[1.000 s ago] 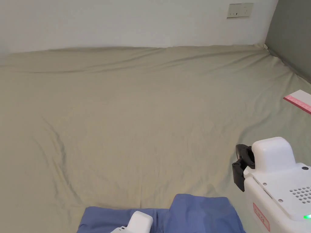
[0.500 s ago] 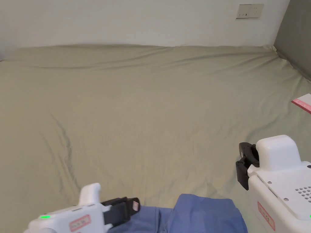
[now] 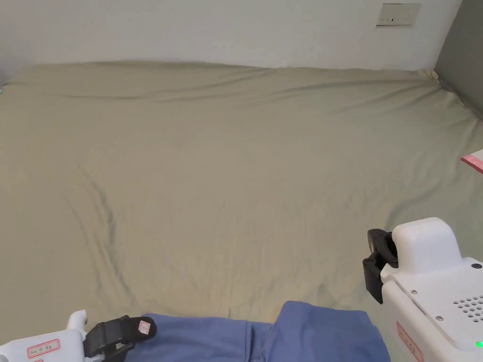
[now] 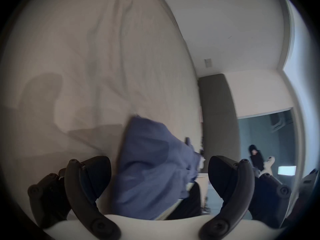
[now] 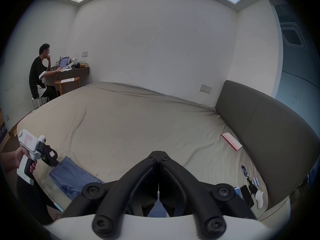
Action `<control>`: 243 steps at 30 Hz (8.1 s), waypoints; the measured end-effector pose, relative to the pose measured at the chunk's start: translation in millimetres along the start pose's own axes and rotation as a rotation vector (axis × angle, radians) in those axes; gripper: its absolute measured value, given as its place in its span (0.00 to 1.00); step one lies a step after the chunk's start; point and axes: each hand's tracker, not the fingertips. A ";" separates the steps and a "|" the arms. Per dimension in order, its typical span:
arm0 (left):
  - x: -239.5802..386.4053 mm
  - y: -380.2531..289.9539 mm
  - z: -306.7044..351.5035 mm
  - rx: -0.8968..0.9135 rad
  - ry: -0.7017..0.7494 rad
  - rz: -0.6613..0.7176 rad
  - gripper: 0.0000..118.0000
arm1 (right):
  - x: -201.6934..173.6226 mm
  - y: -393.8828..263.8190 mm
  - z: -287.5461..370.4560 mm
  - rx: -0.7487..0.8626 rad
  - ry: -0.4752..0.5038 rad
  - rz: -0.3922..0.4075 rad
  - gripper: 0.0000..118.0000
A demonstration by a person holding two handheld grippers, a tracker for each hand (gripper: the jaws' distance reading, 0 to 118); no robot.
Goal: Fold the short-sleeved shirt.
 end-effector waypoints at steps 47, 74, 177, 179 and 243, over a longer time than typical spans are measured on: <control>186.1 -39.4 -30.9 0.154 0.592 -0.488 0.11 | -19.2 7.4 0.3 0.024 0.067 0.034 0.02; 179.7 -64.3 -93.2 0.133 0.296 -0.407 0.60 | -4.8 -7.7 -7.2 -0.023 0.041 0.014 0.02; 94.9 -37.5 0.8 0.137 1.004 -0.734 0.23 | -76.7 41.6 -32.0 0.141 0.057 0.043 0.02; 87.0 -36.6 15.3 0.168 1.071 -0.747 0.23 | -84.0 42.2 -29.9 0.159 0.056 0.046 0.02; 373.9 -98.5 22.2 1.052 0.605 -1.187 0.00 | -29.1 98.7 43.8 0.403 -0.185 0.070 0.02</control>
